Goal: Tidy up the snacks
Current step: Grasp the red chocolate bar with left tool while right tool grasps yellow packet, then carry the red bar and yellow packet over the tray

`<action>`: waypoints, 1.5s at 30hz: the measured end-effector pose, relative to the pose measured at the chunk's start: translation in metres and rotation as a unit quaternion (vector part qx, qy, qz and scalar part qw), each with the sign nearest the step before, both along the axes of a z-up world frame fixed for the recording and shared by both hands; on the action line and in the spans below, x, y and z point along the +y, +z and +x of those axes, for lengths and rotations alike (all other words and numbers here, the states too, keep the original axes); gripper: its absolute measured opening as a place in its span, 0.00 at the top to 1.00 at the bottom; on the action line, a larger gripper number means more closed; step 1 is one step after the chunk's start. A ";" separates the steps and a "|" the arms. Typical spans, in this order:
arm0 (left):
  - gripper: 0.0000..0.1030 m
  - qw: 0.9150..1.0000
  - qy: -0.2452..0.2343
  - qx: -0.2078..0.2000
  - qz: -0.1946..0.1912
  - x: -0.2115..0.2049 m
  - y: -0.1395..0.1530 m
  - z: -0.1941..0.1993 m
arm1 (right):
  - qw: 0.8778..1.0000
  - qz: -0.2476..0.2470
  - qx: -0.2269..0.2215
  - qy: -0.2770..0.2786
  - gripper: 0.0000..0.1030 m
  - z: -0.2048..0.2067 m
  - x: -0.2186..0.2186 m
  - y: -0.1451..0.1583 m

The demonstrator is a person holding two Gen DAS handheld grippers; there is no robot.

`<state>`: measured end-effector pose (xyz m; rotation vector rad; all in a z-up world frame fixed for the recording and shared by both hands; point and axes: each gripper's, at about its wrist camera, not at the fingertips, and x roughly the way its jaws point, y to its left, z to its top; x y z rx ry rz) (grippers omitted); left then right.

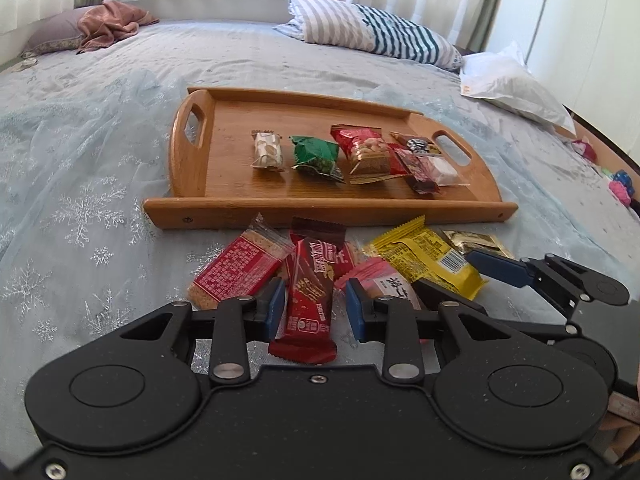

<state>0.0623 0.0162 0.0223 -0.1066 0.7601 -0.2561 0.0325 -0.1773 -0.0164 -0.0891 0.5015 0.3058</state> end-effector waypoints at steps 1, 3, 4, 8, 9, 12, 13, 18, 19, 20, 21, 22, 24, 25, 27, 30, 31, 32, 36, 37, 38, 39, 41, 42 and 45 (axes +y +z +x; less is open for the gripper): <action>0.71 1.000 0.004 0.004 -0.001 0.000 -0.002 0.002 | 1.000 -0.004 -0.001 0.000 0.27 0.000 0.002 -0.001; 0.71 1.000 0.009 0.010 -0.003 -0.001 -0.008 0.004 | 1.000 -0.011 -0.002 0.002 0.27 0.002 0.004 -0.002; 0.71 1.000 0.011 0.010 -0.002 -0.002 -0.009 0.005 | 1.000 -0.015 -0.001 0.003 0.26 0.002 0.005 -0.003; 0.71 1.000 0.014 0.004 0.002 -0.004 -0.011 0.005 | 1.000 -0.019 0.003 0.005 0.25 0.007 0.008 -0.005; 0.71 1.000 0.016 0.005 0.001 -0.004 -0.011 0.006 | 1.000 -0.018 0.006 0.005 0.24 0.008 0.008 -0.006; 0.71 1.000 0.023 0.005 -0.001 -0.004 -0.012 0.007 | 1.000 -0.012 0.010 0.000 0.23 0.009 0.008 -0.009; 0.71 1.000 0.025 0.006 -0.002 -0.004 -0.013 0.008 | 1.000 -0.011 0.010 -0.001 0.23 0.010 0.008 -0.010; 0.71 1.000 0.031 0.004 0.003 -0.007 -0.013 0.008 | 1.000 -0.006 0.014 -0.004 0.23 0.011 0.007 -0.009; 0.72 0.999 0.034 0.004 0.002 -0.007 -0.013 0.008 | 1.000 -0.005 0.016 -0.006 0.24 0.011 0.007 -0.008; 0.75 0.999 0.034 0.004 -0.001 -0.006 -0.012 0.008 | 1.000 -0.003 0.017 -0.008 0.33 0.011 0.007 -0.008; 0.76 0.999 0.035 0.005 -0.004 -0.006 -0.011 0.008 | 1.000 -0.002 0.019 -0.011 0.34 0.011 0.008 -0.007; 0.77 0.999 0.038 0.005 -0.005 -0.006 -0.010 0.008 | 1.000 -0.003 0.020 -0.016 0.39 0.012 0.009 -0.006; 0.77 0.999 0.038 0.005 -0.005 -0.005 -0.008 0.007 | 1.000 -0.005 0.019 -0.020 0.43 0.012 0.010 -0.004; 0.77 0.999 0.038 0.004 -0.006 -0.005 -0.007 0.007 | 1.000 -0.006 0.018 -0.021 0.44 0.011 0.011 -0.004; 0.77 0.999 0.038 0.001 -0.006 -0.004 -0.004 0.005 | 1.000 -0.007 0.018 -0.025 0.44 0.010 0.012 -0.003; 0.77 0.999 0.039 -0.005 -0.006 -0.003 0.001 0.002 | 0.999 0.001 0.019 -0.031 0.44 0.008 0.011 -0.001; 0.77 0.999 0.040 -0.008 -0.006 -0.003 0.004 0.002 | 0.999 0.002 0.018 -0.034 0.44 0.008 0.010 0.000; 0.77 0.999 0.040 -0.011 -0.007 -0.002 0.006 0.001 | 0.999 0.001 0.017 -0.036 0.44 0.006 0.010 0.001; 0.77 0.999 0.043 -0.023 -0.006 0.001 0.016 0.001 | 0.999 0.005 0.008 -0.043 0.44 0.003 0.006 0.008; 0.77 0.999 0.044 -0.025 -0.006 0.002 0.019 0.002 | 0.999 0.006 0.005 -0.045 0.44 0.003 0.005 0.011; 0.77 0.999 0.045 -0.026 -0.006 0.003 0.021 0.003 | 0.999 0.006 0.003 -0.047 0.44 0.003 0.004 0.014; 0.77 0.999 0.046 -0.027 -0.006 0.004 0.023 0.005 | 0.999 0.007 0.000 -0.049 0.44 0.003 0.003 0.017; 0.77 0.998 0.047 -0.030 -0.005 0.006 0.028 0.010 | 0.999 0.009 -0.005 -0.052 0.44 0.004 0.000 0.022; 0.77 0.998 0.046 -0.031 -0.004 0.006 0.030 0.013 | 0.999 0.010 -0.007 -0.053 0.44 0.005 -0.001 0.025; 0.77 0.998 0.047 -0.032 -0.005 0.008 0.038 0.022 | 0.998 0.014 -0.011 -0.060 0.44 0.010 -0.005 0.035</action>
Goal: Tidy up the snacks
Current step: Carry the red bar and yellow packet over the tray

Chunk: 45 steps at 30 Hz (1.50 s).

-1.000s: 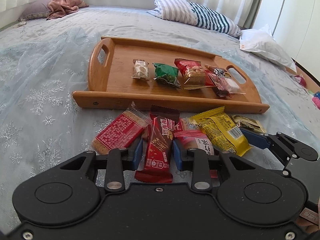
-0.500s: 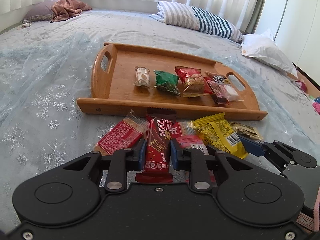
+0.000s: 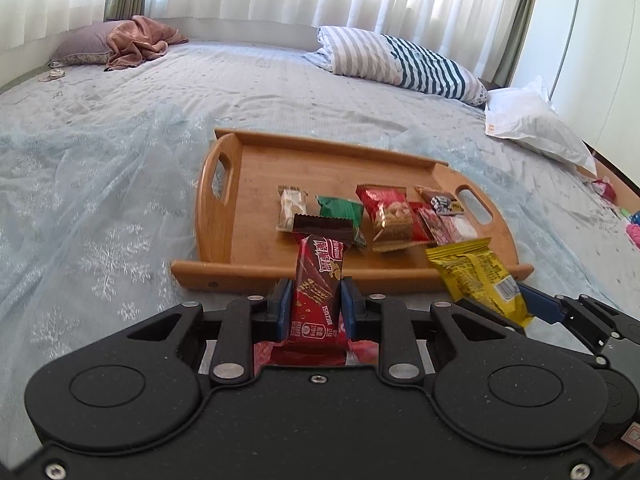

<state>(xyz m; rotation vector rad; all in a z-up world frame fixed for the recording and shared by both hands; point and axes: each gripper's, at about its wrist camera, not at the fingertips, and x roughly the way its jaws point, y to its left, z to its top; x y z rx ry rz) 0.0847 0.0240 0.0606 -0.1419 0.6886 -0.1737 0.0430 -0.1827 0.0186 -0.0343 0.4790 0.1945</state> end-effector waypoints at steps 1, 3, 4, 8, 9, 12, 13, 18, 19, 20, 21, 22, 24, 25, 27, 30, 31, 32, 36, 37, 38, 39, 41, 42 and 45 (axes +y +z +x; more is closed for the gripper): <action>0.77 1.000 0.000 -0.002 0.000 0.000 0.003 0.003 | 1.000 0.003 0.000 -0.002 0.44 0.003 -0.002 0.003; 0.77 1.000 0.000 -0.006 -0.001 0.001 0.010 0.010 | 1.000 0.005 -0.001 -0.007 0.44 0.009 -0.006 0.009; 0.77 1.000 -0.001 -0.008 -0.001 0.001 0.013 0.013 | 1.000 0.005 -0.001 -0.010 0.44 0.014 -0.007 0.013; 0.77 1.000 -0.007 -0.007 -0.010 0.001 0.026 0.034 | 1.000 0.017 0.010 -0.016 0.44 0.035 -0.016 0.027; 0.77 1.000 -0.008 -0.006 -0.012 0.000 0.029 0.039 | 0.999 0.025 0.017 -0.016 0.44 0.042 -0.019 0.031; 0.77 1.000 -0.009 -0.002 -0.017 -0.002 0.037 0.057 | 0.998 0.039 0.037 -0.019 0.44 0.064 -0.026 0.041; 0.77 1.000 -0.009 0.000 -0.020 -0.002 0.039 0.063 | 0.998 0.041 0.040 -0.022 0.44 0.070 -0.027 0.044; 0.77 0.999 -0.015 0.019 -0.045 -0.005 0.045 0.097 | 0.997 0.049 0.063 -0.019 0.44 0.107 -0.033 0.054; 0.77 0.999 -0.016 0.021 -0.047 -0.006 0.045 0.104 | 0.996 0.055 0.071 -0.018 0.44 0.116 -0.035 0.055; 0.77 0.998 -0.017 0.023 -0.047 -0.008 0.046 0.111 | 0.995 0.060 0.080 -0.017 0.44 0.125 -0.037 0.056; 0.77 0.998 -0.017 0.024 -0.046 -0.010 0.047 0.117 | 0.994 0.063 0.090 -0.018 0.44 0.135 -0.038 0.056; 0.77 0.998 -0.018 0.025 -0.045 -0.012 0.047 0.123 | 0.993 0.063 0.099 -0.017 0.44 0.143 -0.039 0.056; 0.77 0.998 -0.017 0.029 -0.045 -0.016 0.046 0.137 | 0.992 0.059 0.107 -0.020 0.44 0.158 -0.039 0.055; 0.77 0.998 -0.016 0.031 -0.045 -0.018 0.046 0.144 | 0.992 0.058 0.109 -0.019 0.44 0.166 -0.038 0.054; 0.77 0.998 -0.018 0.038 -0.048 -0.023 0.041 0.159 | 0.992 0.062 0.113 -0.016 0.44 0.180 -0.039 0.052; 0.77 0.997 -0.012 0.052 -0.049 -0.027 0.031 0.180 | 0.990 0.075 0.118 -0.014 0.44 0.196 -0.038 0.047; 0.77 0.997 -0.010 0.057 -0.048 -0.028 0.028 0.186 | 0.990 0.079 0.117 -0.016 0.44 0.201 -0.038 0.044; 0.77 0.997 -0.008 0.062 -0.050 -0.029 0.024 0.192 | 0.989 0.083 0.119 -0.017 0.44 0.205 -0.038 0.041; 0.77 0.996 -0.007 0.068 -0.058 -0.029 0.013 0.211 | 0.987 0.095 0.126 -0.012 0.44 0.221 -0.037 0.026; 0.77 0.996 -0.005 0.069 -0.056 -0.030 0.010 0.216 | 0.988 0.090 0.128 -0.013 0.43 0.224 -0.036 0.023; 0.77 0.996 -0.002 0.072 -0.055 -0.031 0.007 0.222 | 0.988 0.086 0.130 -0.014 0.44 0.227 -0.034 0.019; 0.77 0.996 0.000 0.076 -0.055 -0.031 0.003 0.226 | 0.988 0.083 0.132 -0.015 0.44 0.230 -0.034 0.015; 0.77 0.995 0.002 0.081 -0.054 -0.032 -0.003 0.234 | 0.987 0.084 0.134 -0.019 0.43 0.235 -0.033 0.009; 0.77 0.995 0.003 0.082 -0.053 -0.032 -0.006 0.237 | 0.987 0.085 0.135 -0.020 0.43 0.237 -0.033 0.006; 0.77 0.995 0.006 0.086 -0.050 -0.034 -0.015 0.245 | 0.987 0.083 0.136 -0.024 0.43 0.242 -0.032 -0.001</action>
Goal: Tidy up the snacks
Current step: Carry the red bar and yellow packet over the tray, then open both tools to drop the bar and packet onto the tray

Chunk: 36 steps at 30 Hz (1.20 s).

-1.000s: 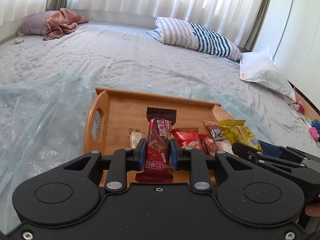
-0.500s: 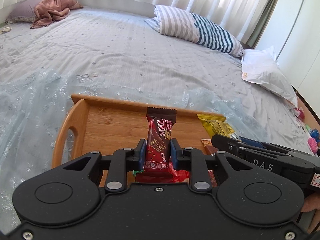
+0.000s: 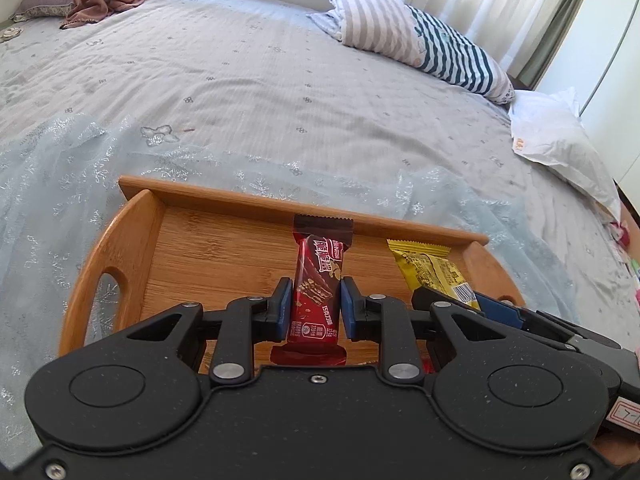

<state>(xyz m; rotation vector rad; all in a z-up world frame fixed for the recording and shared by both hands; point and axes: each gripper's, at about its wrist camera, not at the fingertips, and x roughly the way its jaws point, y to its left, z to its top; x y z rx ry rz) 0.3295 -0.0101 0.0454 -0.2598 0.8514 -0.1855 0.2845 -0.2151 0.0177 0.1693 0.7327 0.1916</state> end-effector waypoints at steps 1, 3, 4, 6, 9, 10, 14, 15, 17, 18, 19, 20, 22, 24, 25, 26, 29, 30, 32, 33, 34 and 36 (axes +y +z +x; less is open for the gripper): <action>0.77 1.000 0.001 0.001 0.000 -0.001 -0.003 0.002 | 1.000 -0.001 0.001 -0.001 0.43 0.001 0.000 -0.002; 0.77 1.000 0.001 0.005 0.000 -0.002 -0.008 0.006 | 1.000 -0.002 0.003 -0.003 0.43 0.003 0.001 -0.007; 0.77 1.000 0.001 0.006 0.001 -0.002 -0.010 0.007 | 1.000 -0.004 0.004 -0.004 0.43 0.004 0.002 -0.009; 0.77 1.000 0.001 0.006 0.006 -0.004 -0.013 0.009 | 1.000 -0.005 0.005 -0.006 0.43 0.005 0.003 -0.011; 0.77 1.000 0.000 0.004 0.013 -0.006 -0.017 0.009 | 1.000 -0.007 0.004 -0.005 0.43 0.006 0.005 -0.014; 0.77 1.000 -0.001 0.003 0.014 -0.006 -0.018 0.010 | 1.000 -0.010 0.003 -0.005 0.43 0.006 0.006 -0.014; 0.77 1.000 -0.001 0.005 0.013 -0.007 -0.021 0.011 | 1.000 -0.019 0.002 -0.001 0.43 0.006 0.009 -0.016; 0.77 1.000 -0.002 0.005 0.014 -0.007 -0.022 0.010 | 1.000 -0.020 0.003 -0.001 0.43 0.006 0.010 -0.017; 0.77 1.000 -0.002 0.003 0.015 -0.008 -0.023 0.010 | 1.000 -0.025 0.000 -0.001 0.43 0.005 0.012 -0.019; 0.77 1.000 -0.002 0.003 0.014 -0.008 -0.023 0.010 | 1.000 -0.028 -0.002 0.000 0.43 0.004 0.013 -0.020; 0.77 1.000 -0.001 0.004 0.013 -0.008 -0.024 0.010 | 1.000 -0.031 -0.003 0.001 0.43 0.004 0.013 -0.020; 0.77 1.000 -0.001 0.005 0.012 -0.009 -0.025 0.011 | 0.999 -0.035 -0.004 0.002 0.43 0.004 0.015 -0.020; 0.77 1.000 0.001 0.006 0.011 -0.009 -0.026 0.011 | 0.999 -0.039 -0.007 0.004 0.43 0.003 0.016 -0.021; 0.77 1.000 0.001 0.003 0.014 -0.010 -0.026 0.010 | 0.999 -0.040 -0.007 0.004 0.43 0.003 0.017 -0.021; 0.77 1.000 0.001 0.002 0.015 -0.010 -0.026 0.010 | 0.999 -0.040 -0.008 0.004 0.43 0.003 0.017 -0.021; 0.77 1.000 0.000 0.001 0.016 -0.011 -0.027 0.010 | 0.999 -0.040 -0.009 0.004 0.43 0.003 0.016 -0.021; 0.77 1.000 0.000 0.000 0.018 -0.012 -0.027 0.010 | 0.999 -0.043 -0.011 0.004 0.42 0.002 0.017 -0.022; 0.77 1.000 0.000 -0.001 0.019 -0.012 -0.027 0.010 | 0.999 -0.044 -0.012 0.004 0.42 0.002 0.017 -0.022; 0.77 1.000 0.000 -0.002 0.021 -0.013 -0.027 0.009 | 0.999 -0.045 -0.013 0.005 0.42 0.002 0.017 -0.023; 0.77 1.000 0.000 -0.002 0.021 -0.013 -0.026 0.009 | 0.999 -0.045 -0.014 0.005 0.42 0.002 0.017 -0.023; 0.77 1.000 0.000 -0.002 0.022 -0.013 -0.026 0.009 | 0.999 -0.045 -0.014 0.006 0.42 0.001 0.018 -0.023; 0.77 1.000 -0.001 -0.001 0.025 -0.014 -0.025 0.009 | 0.999 -0.045 -0.015 0.007 0.40 0.001 0.017 -0.023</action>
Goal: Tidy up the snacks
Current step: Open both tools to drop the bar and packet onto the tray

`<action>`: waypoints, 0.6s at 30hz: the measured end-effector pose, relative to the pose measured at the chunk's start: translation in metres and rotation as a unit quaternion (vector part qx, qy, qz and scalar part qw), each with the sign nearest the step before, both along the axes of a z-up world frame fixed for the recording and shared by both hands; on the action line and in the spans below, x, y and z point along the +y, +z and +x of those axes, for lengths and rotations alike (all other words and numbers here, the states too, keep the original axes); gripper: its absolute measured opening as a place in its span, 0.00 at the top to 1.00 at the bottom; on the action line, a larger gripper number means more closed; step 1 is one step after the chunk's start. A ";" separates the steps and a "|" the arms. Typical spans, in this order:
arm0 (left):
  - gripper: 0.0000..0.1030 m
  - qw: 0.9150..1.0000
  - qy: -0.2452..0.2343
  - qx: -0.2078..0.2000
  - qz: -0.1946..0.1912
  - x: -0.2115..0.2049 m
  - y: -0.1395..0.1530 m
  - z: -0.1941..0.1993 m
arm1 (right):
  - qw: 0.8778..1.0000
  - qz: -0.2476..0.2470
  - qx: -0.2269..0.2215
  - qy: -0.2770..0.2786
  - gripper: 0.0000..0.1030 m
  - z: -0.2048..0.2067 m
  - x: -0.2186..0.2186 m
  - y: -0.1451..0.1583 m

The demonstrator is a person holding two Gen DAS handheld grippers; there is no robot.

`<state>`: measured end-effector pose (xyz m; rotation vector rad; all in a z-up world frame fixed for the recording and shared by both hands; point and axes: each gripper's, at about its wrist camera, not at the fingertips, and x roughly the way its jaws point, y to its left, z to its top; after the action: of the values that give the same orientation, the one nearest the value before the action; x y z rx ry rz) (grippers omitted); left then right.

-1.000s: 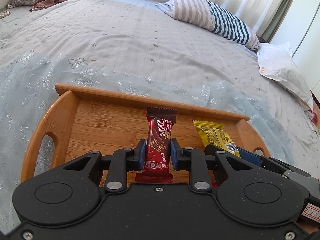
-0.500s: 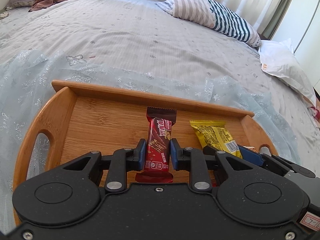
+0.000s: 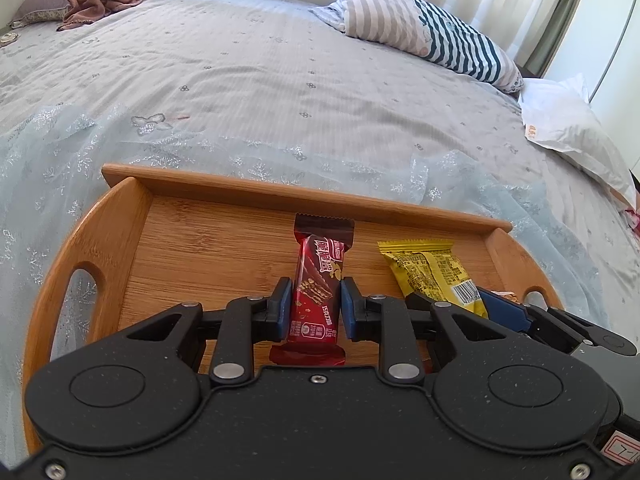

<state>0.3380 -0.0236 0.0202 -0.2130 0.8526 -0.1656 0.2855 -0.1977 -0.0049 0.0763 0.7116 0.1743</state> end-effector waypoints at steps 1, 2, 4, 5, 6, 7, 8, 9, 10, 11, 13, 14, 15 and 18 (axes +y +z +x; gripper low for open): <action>0.77 1.000 0.000 0.000 0.002 0.000 0.000 0.000 | 1.000 0.000 -0.001 0.001 0.40 -0.001 0.000 0.000; 0.77 1.000 0.000 0.000 0.004 0.000 0.001 0.000 | 1.000 0.001 -0.001 0.002 0.38 -0.001 0.000 0.000; 0.76 1.000 0.001 0.001 0.008 0.000 0.002 0.000 | 1.000 0.005 -0.001 0.002 0.32 -0.002 -0.002 0.000; 0.76 1.000 0.003 0.000 0.012 0.001 0.003 0.000 | 1.000 0.007 -0.001 0.002 0.29 -0.002 -0.002 0.000; 0.71 1.000 0.004 -0.002 0.016 0.001 0.004 -0.001 | 1.000 0.010 -0.001 0.002 0.29 -0.002 -0.003 0.001; 0.64 1.000 0.005 -0.004 0.020 0.002 0.006 -0.002 | 1.000 0.011 0.000 0.002 0.29 -0.003 -0.003 0.002; 0.61 1.000 0.006 -0.008 0.024 0.002 0.008 -0.004 | 1.000 0.013 0.000 0.002 0.29 -0.003 -0.004 0.003; 0.58 1.000 0.006 -0.012 0.027 0.003 0.011 -0.005 | 1.000 0.014 -0.002 0.003 0.29 -0.005 -0.004 0.004; 0.55 0.999 0.005 -0.016 0.029 0.004 0.013 -0.007 | 1.000 0.014 -0.005 0.004 0.29 -0.007 -0.004 0.006; 0.53 0.999 0.004 -0.019 0.032 0.005 0.016 -0.010 | 1.000 0.012 -0.008 0.005 0.27 -0.009 -0.004 0.008; 0.42 0.999 0.004 -0.026 0.036 0.007 0.022 -0.016 | 1.000 0.009 -0.017 0.008 0.25 -0.015 -0.005 0.012; 0.40 0.999 0.003 -0.031 0.037 0.008 0.026 -0.021 | 1.000 0.007 -0.021 0.011 0.23 -0.018 -0.006 0.015; 0.37 0.999 0.002 -0.035 0.040 0.009 0.029 -0.025 | 1.000 0.006 -0.025 0.013 0.22 -0.021 -0.006 0.018; 0.25 0.998 -0.001 -0.047 0.049 0.010 0.037 -0.042 | 0.999 0.005 -0.036 0.017 0.18 -0.033 -0.010 0.025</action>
<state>0.2962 -0.0131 0.0569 -0.1117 0.7649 -0.1337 0.2522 -0.2079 0.0206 0.0669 0.6402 0.2115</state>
